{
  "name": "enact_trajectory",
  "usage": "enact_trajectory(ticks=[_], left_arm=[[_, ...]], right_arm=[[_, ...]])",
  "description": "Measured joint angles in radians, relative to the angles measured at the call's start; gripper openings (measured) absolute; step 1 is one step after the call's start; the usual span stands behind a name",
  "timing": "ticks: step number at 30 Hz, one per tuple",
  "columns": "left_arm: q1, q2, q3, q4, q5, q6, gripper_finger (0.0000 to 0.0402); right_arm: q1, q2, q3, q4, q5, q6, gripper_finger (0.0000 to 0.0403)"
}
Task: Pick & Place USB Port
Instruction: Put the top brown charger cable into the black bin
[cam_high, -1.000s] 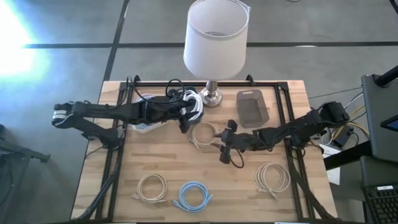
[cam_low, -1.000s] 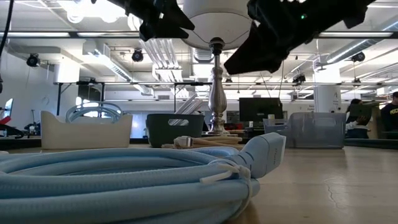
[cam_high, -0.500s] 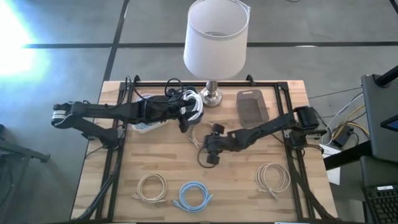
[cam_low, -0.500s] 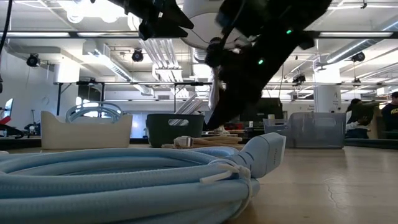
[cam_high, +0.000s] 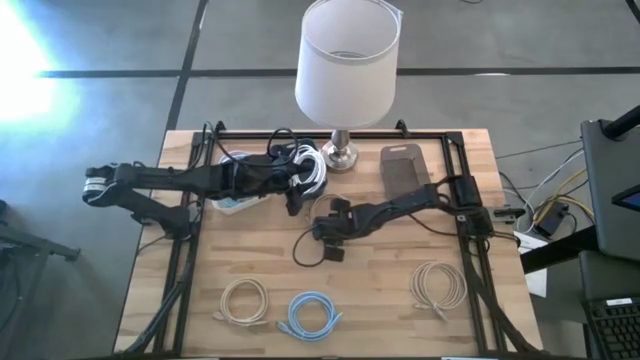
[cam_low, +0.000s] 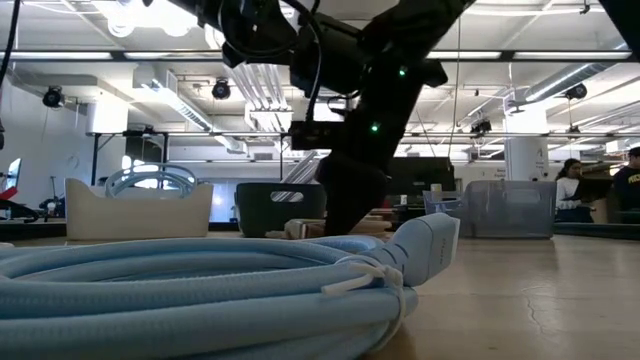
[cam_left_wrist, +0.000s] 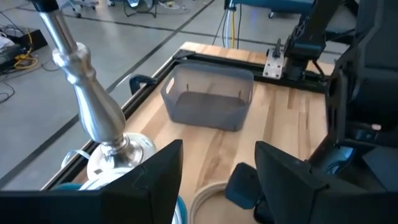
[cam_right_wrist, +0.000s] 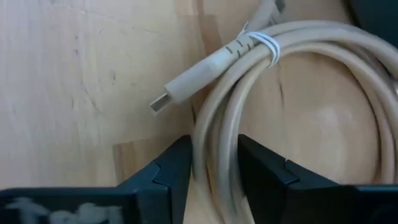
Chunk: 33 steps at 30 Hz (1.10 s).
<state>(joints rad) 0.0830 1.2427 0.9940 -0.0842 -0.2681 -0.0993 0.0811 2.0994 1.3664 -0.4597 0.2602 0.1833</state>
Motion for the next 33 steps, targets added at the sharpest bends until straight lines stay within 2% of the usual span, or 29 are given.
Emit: enact_trajectory(ticks=[7,11,16,18,25,33], left_arm=[[0.0,0.0,0.0,-0.05,0.006,-0.001,0.0204],[0.0,0.0,0.0,-0.067,0.006,-0.006,0.0204],[-0.001,0.0,0.0,-0.075,0.009,-0.009,0.0204],[-0.001,0.0,0.0,-0.075,0.01,-0.015,0.0204],[-0.001,0.0,0.0,-0.074,0.01,-0.037,0.0204],[-0.004,0.0,0.0,-0.07,0.013,-0.058,0.0204]], right_arm=[[0.0,-0.001,0.056,-0.143,-0.012,-0.001,0.003],[0.001,-0.03,0.087,-0.257,-0.058,0.073,0.0031],[0.021,-0.127,0.101,-0.381,-0.046,0.157,0.0033],[0.03,-0.18,0.092,-0.425,-0.007,0.185,0.0033],[0.039,-0.38,0.047,-0.632,0.227,0.351,0.0033],[-0.054,-0.543,-0.129,-0.656,0.428,0.499,0.0033]])
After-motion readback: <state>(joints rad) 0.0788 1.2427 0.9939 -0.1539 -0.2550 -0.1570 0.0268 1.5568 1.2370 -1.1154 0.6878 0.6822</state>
